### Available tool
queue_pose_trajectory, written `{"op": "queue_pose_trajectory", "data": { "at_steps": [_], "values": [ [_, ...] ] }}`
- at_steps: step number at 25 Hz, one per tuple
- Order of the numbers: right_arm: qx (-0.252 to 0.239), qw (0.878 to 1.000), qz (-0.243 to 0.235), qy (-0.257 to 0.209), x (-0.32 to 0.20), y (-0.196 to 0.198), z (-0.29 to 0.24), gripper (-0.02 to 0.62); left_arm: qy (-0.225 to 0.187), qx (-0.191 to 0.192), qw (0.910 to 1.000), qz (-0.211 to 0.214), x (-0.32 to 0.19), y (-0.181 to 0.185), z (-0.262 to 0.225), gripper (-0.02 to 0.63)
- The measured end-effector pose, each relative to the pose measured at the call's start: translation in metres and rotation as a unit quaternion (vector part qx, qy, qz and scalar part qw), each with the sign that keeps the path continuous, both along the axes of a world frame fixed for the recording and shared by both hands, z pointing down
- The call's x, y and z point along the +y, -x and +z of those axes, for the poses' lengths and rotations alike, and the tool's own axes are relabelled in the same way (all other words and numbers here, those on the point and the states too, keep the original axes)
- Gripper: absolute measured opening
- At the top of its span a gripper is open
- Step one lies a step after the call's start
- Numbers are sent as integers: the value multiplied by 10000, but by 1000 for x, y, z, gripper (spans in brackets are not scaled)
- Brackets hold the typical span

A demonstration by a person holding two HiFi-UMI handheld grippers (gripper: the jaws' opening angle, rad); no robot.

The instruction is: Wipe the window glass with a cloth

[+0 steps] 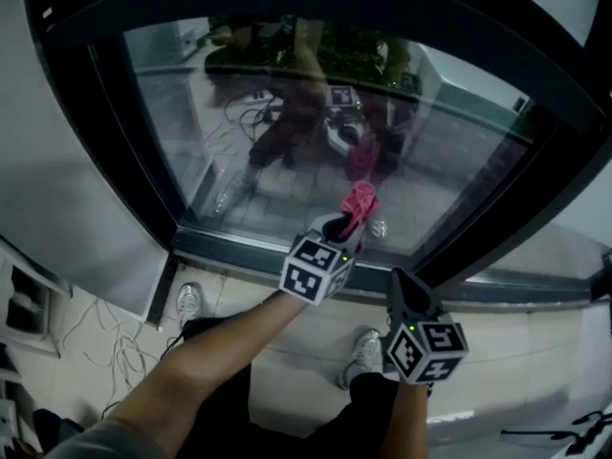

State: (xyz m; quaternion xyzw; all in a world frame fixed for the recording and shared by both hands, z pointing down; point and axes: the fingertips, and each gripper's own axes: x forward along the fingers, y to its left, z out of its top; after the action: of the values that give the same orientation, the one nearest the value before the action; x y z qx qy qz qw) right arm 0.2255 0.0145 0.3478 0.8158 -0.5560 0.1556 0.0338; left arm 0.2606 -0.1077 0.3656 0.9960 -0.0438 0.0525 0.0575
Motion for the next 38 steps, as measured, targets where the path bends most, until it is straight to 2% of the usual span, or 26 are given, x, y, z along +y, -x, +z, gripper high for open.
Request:
{"op": "queue_pose_trajectory", "data": {
  "at_steps": [6,10,13,17,22,26,30,35,38],
  "values": [
    [392,9978,-221,-483,-11,10,-58,0,-577,258,9973,361,10,40,-59,43],
    [899,9937,-522,-420,-22,22,-84,0,-873,425,9942,460,11,73,-95,43],
    [735,9928,-680,-662,-27,33,-98,0,-1086,375,9915,610,16,98,-116,43],
    [440,9882,-949,-1120,-40,55,-122,0,-1073,296,9923,534,15,131,-140,44],
    [622,9795,-1343,-1366,-52,92,-149,0,-1120,408,9923,322,13,170,-163,44],
    [686,9741,-1560,-1486,-58,115,-157,0,-922,432,9947,117,12,195,-167,44],
    [836,9737,-1626,-1359,-68,124,-152,0,-846,395,9956,-114,8,206,-164,44],
    [674,9756,-1608,-1337,-73,130,-146,0,-845,390,9953,-276,6,214,-162,44],
    [668,9723,-1700,-1462,-76,132,-151,0,-821,364,9954,-331,6,214,-161,44]
  ]
}}
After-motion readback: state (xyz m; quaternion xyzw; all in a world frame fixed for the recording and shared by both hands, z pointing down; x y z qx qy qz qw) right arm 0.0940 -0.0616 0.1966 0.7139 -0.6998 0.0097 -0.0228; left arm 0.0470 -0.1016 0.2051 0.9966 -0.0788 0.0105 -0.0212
